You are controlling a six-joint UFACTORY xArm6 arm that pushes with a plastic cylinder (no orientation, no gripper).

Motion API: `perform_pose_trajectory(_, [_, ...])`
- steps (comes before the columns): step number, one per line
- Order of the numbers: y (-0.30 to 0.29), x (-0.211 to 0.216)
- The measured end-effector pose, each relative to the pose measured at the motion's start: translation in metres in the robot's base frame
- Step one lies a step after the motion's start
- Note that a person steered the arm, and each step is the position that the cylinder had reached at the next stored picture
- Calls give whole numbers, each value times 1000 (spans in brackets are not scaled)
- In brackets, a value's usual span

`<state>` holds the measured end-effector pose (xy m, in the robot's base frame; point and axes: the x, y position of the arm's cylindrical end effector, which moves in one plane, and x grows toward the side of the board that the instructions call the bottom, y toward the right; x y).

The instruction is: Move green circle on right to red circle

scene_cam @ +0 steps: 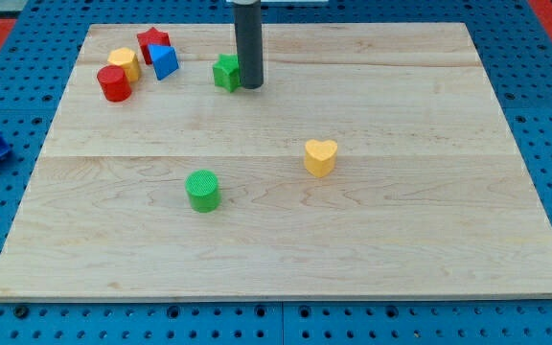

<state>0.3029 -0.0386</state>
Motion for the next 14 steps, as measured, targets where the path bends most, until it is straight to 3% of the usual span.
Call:
perform_pose_trajectory(1, [-10,-26])
perform_pose_trajectory(3, [-79,-31])
perform_pose_trajectory(4, [-87,-30])
perform_pose_trajectory(6, [66,66])
perform_pose_trajectory(7, [115,127])
perform_pose_trajectory(8, [89,160])
perform_pose_trajectory(9, [31,159])
perform_pose_trajectory(11, [23,211])
perform_pose_trajectory(14, [-84,200])
